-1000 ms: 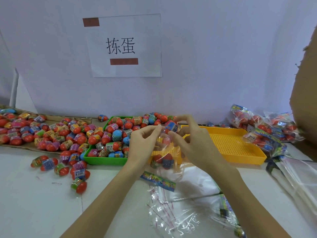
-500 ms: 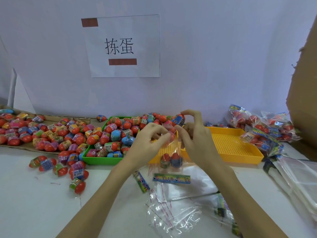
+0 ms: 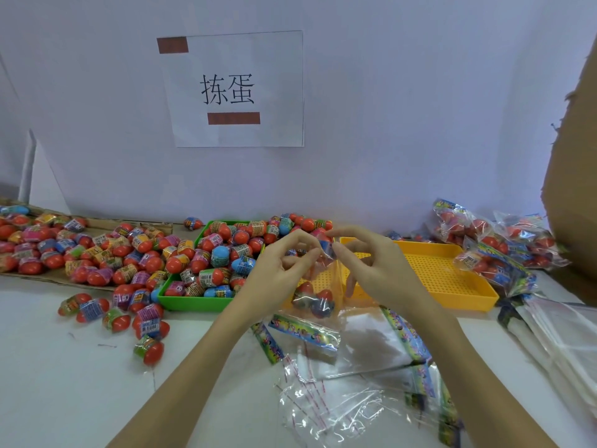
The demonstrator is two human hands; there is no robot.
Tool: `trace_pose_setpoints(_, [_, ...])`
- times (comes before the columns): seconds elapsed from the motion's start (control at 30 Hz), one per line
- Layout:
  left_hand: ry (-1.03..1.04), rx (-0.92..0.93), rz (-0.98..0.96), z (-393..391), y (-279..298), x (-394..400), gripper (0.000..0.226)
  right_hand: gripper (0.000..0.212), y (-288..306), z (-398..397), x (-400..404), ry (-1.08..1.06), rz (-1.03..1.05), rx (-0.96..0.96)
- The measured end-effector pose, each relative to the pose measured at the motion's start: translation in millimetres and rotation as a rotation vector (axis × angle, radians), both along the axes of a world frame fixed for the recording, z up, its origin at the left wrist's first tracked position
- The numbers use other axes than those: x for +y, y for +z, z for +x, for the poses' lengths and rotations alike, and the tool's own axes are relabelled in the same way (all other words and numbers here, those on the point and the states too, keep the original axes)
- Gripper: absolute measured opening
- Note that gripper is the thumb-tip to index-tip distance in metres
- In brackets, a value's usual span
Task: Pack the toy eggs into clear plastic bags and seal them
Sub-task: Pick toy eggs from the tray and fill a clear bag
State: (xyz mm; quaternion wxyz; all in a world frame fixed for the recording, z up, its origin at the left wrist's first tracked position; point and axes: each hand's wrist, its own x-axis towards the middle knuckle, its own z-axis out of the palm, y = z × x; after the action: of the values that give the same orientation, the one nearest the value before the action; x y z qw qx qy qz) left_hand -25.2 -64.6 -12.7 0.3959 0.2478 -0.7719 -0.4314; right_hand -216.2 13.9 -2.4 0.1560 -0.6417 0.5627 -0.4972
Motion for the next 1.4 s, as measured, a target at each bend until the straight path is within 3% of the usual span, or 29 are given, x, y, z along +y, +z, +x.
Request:
trace_pose_setpoints(0.23, [0.043, 0.05, 0.058, -3.0, -3.3, -2.3, 0.007, 0.013, -3.9, 4.1, -2.4, -0.016, 0.019, 0.153])
trace_pose_setpoints(0.4, [0.053, 0.053, 0.041, -7.2, -5.0, 2.4, 0.008, 0.009, -6.5, 2.4, -4.8, -0.007, 0.066, 0.126])
trace_pose_setpoints(0.5, [0.015, 0.051, 0.159, -10.1, -5.3, 6.6, 0.027, 0.009, -7.2, 0.3, -5.4, 0.044, 0.129, 0.104])
trace_pose_setpoints(0.6, [-0.062, -0.065, 0.282, -9.4, -6.1, 4.9, 0.042, 0.01, -9.1, 0.4, -5.6, 0.026, 0.143, 0.063])
trace_pose_setpoints(0.8, [-0.072, 0.032, 0.352, -5.7, -7.0, 0.0, 0.043, 0.008, -6.1, 9.5, -4.3, -0.014, 0.008, -0.011])
trace_pose_setpoints(0.93, [0.104, 0.058, 0.267, -0.3, -1.5, -5.5, 0.051, 0.016, -9.1, 14.2, -9.1, -0.17, -0.141, -0.07])
trace_pose_setpoints(1.0, [0.218, 0.117, 0.22, 2.7, 1.2, -7.6, 0.049, 0.02, -14.9, 15.7, -10.6, -0.22, -0.131, 0.04])
trace_pose_setpoints(1.1, [0.365, 0.228, 0.175, 6.1, 1.8, -10.5, 0.042, 0.023, -27.8, 20.5, -13.4, -0.12, 0.009, 0.333])
trace_pose_setpoints(1.23, [0.46, 0.286, 0.127, 6.7, -1.5, -15.0, 0.041, 0.044, -44.7, 30.1, -18.7, -0.119, 0.192, 0.729])
trace_pose_setpoints(1.33, [0.409, 0.34, 0.141, 7.2, -1.2, -16.6, 0.043, 0.048, -47.9, 33.8, -20.6, -0.175, 0.174, 0.745])
trace_pose_setpoints(1.4, [0.37, 0.326, 0.114, 7.7, -1.0, -16.8, 0.043, 0.037, -46.7, 34.5, -21.5, -0.181, 0.146, 0.674])
